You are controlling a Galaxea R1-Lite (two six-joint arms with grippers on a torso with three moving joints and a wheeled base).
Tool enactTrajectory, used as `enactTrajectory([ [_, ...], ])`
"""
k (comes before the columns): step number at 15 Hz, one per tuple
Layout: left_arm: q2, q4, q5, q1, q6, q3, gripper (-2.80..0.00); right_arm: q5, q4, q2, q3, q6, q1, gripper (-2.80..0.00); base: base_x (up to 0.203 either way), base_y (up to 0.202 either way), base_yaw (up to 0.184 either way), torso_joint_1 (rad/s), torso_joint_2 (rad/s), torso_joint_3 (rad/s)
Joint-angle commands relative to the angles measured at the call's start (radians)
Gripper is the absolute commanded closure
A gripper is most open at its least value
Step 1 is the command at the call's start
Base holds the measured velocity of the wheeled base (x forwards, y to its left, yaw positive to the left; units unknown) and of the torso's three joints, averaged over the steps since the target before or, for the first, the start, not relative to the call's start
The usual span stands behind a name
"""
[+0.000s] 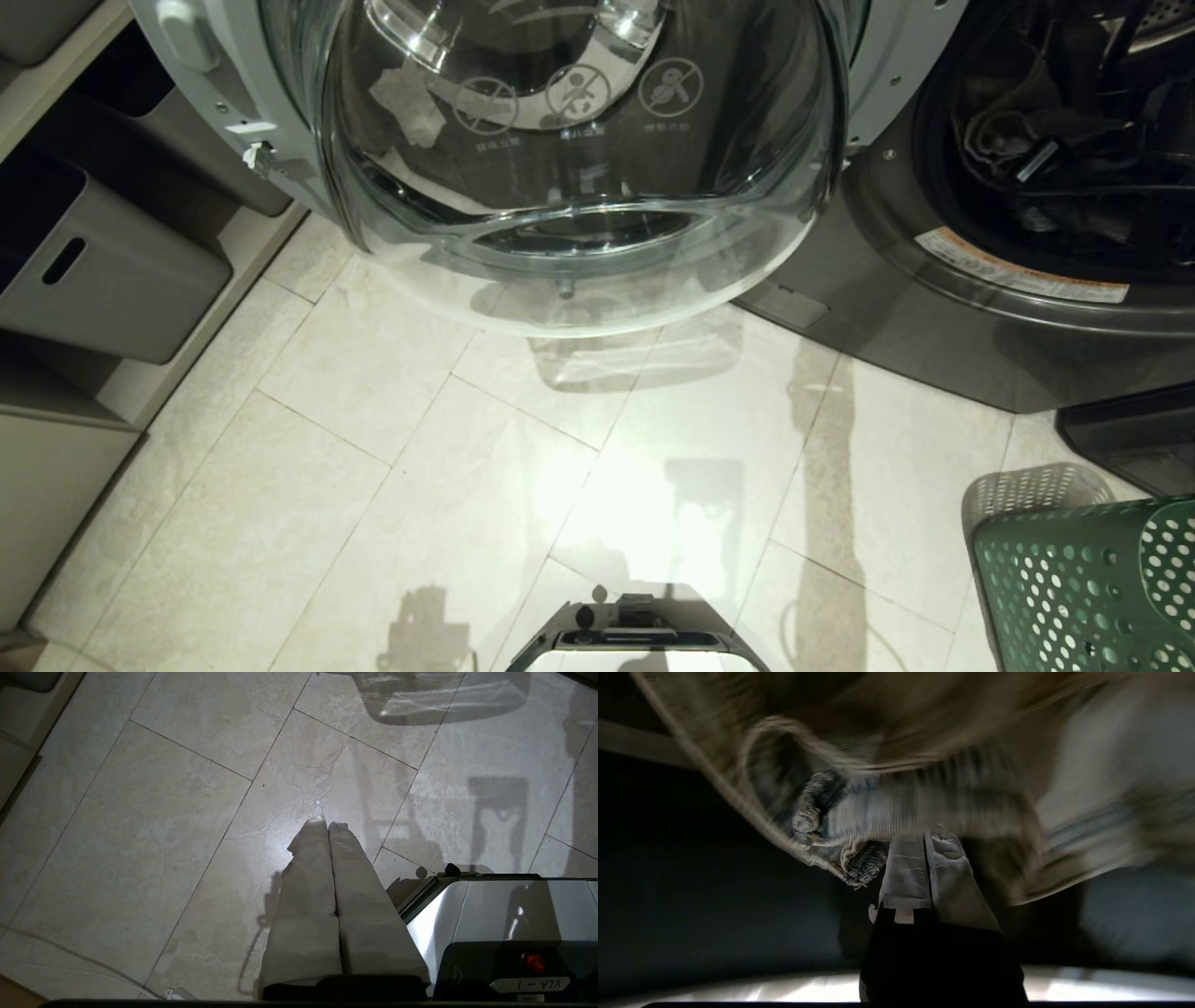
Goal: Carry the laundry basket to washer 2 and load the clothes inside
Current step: Place the clothes into the washing machine
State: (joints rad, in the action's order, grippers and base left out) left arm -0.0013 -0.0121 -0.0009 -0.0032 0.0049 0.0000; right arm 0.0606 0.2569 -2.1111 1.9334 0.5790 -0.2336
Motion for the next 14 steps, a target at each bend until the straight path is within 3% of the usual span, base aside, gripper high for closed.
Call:
enactTrajectory([
  [1, -0.002, 0.000, 0.001, 0.000, 0.000, 0.002, 0.00, -0.068, 0.054, -0.036, 0.030, -0.013, -0.002, 0.00, 0.000, 0.000, 0.000, 0.000, 0.00, 0.000],
  [4, -0.002, 0.000, -0.001, 0.000, 0.000, 0.002, 0.00, -0.105, 0.095, -0.006, 0.031, -0.040, -0.022, 0.00, 0.000, 0.000, 0.000, 0.000, 0.00, 0.000],
  [9, -0.002, 0.000, -0.001, 0.000, 0.000, 0.002, 0.00, -0.122, 0.465, 0.001, 0.021, -0.363, -0.030, 0.00, 0.000, 0.000, 0.000, 0.000, 0.00, 0.000],
  [14, -0.002, 0.000, 0.000, 0.000, 0.000, 0.002, 0.00, -0.120, 0.440, 0.110, -0.166, -0.318, -0.036, 0.00, 0.000, 0.000, 0.000, 0.000, 0.00, 0.000],
])
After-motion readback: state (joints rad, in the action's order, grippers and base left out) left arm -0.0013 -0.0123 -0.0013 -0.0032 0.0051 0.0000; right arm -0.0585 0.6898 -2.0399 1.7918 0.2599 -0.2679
